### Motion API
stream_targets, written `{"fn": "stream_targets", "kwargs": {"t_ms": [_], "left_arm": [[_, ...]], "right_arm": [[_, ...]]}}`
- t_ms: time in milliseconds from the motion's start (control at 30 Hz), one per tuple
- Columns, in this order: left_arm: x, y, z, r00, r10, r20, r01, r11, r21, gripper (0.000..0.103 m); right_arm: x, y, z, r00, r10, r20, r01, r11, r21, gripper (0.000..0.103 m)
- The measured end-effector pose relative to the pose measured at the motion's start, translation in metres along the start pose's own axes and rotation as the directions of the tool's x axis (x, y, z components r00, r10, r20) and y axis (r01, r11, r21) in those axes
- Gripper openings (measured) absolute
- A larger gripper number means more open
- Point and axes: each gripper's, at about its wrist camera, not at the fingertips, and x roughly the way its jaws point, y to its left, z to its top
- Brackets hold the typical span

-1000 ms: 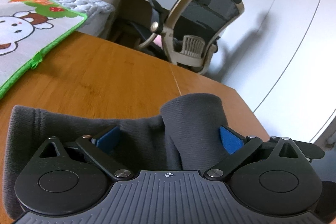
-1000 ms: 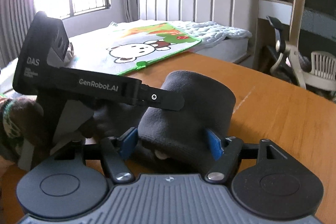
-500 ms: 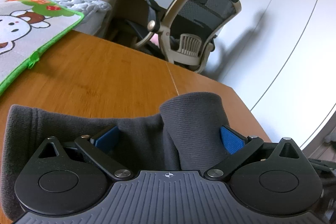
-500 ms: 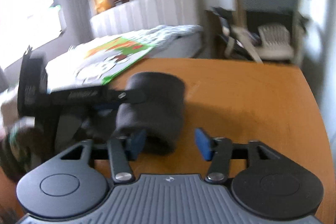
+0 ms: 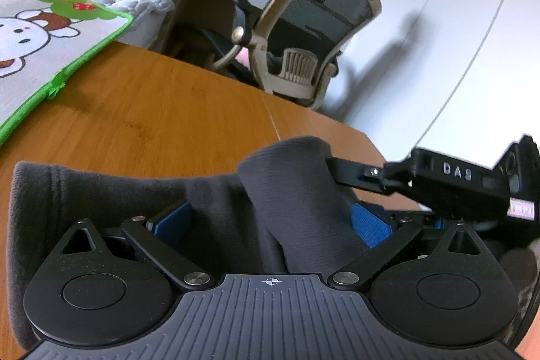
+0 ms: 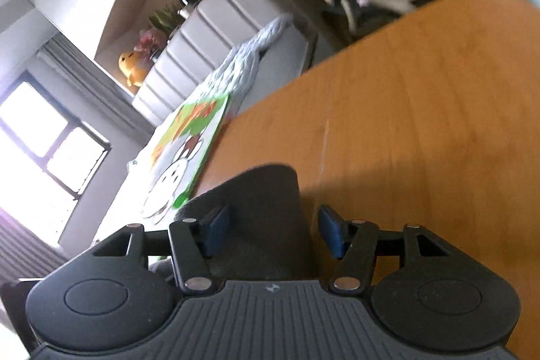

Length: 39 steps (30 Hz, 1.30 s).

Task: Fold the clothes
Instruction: 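Continue rolling the sweatpants toward the waistband with both grippers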

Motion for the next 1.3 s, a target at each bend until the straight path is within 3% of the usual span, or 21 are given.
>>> {"fn": "stream_targets", "kwargs": {"t_ms": [267, 400, 567, 633, 833, 933, 1033, 1133, 1200, 1267, 1300], "left_arm": [[-0.024, -0.05, -0.041, 0.993, -0.079, -0.086, 0.083, 0.995, 0.047, 0.102], [-0.044, -0.042, -0.041, 0.99, -0.096, -0.103, 0.088, 0.993, -0.082, 0.102], [-0.05, -0.03, -0.021, 0.996, 0.011, -0.088, -0.022, 0.993, -0.119, 0.102], [-0.045, -0.027, -0.018, 0.995, 0.035, -0.095, -0.046, 0.992, -0.114, 0.102], [-0.042, -0.022, -0.013, 0.996, 0.038, -0.087, -0.047, 0.994, -0.102, 0.102], [-0.053, -0.022, 0.0, 0.999, 0.015, -0.042, -0.019, 0.995, -0.098, 0.102], [-0.062, -0.033, 0.017, 1.0, -0.021, 0.011, 0.021, 0.999, -0.046, 0.102], [-0.054, -0.047, 0.023, 1.0, -0.022, 0.007, 0.022, 0.999, 0.032, 0.102], [-0.043, -0.049, 0.02, 1.0, 0.023, -0.018, -0.022, 0.997, 0.07, 0.097], [-0.032, -0.045, 0.015, 0.995, 0.084, -0.047, -0.079, 0.993, 0.086, 0.081], [-0.03, -0.041, 0.013, 0.994, 0.095, -0.053, -0.091, 0.993, 0.08, 0.083]], "right_arm": [[-0.057, -0.004, -0.033, 0.998, -0.039, -0.048, 0.037, 0.998, -0.041, 0.054], [-0.086, -0.005, -0.055, 0.999, -0.05, -0.018, 0.049, 0.997, -0.066, 0.054], [-0.121, -0.005, -0.075, 0.99, -0.075, 0.119, 0.086, 0.992, -0.094, 0.057], [-0.123, -0.006, -0.081, 0.991, -0.064, 0.114, 0.074, 0.993, -0.088, 0.066], [-0.107, -0.009, -0.09, 0.995, -0.047, 0.087, 0.052, 0.996, -0.066, 0.069], [-0.101, 0.007, -0.085, 0.993, -0.06, 0.104, 0.076, 0.985, -0.155, 0.069], [-0.096, 0.038, -0.086, 0.984, -0.126, 0.125, 0.164, 0.919, -0.359, 0.067], [-0.088, 0.057, -0.09, 0.98, -0.156, 0.121, 0.195, 0.868, -0.456, 0.067], [-0.087, 0.062, -0.091, 0.979, -0.16, 0.128, 0.201, 0.864, -0.461, 0.067], [-0.091, 0.06, -0.092, 0.981, -0.146, 0.127, 0.187, 0.885, -0.426, 0.067], [-0.093, 0.058, -0.091, 0.984, -0.135, 0.12, 0.173, 0.901, -0.398, 0.068]]}}
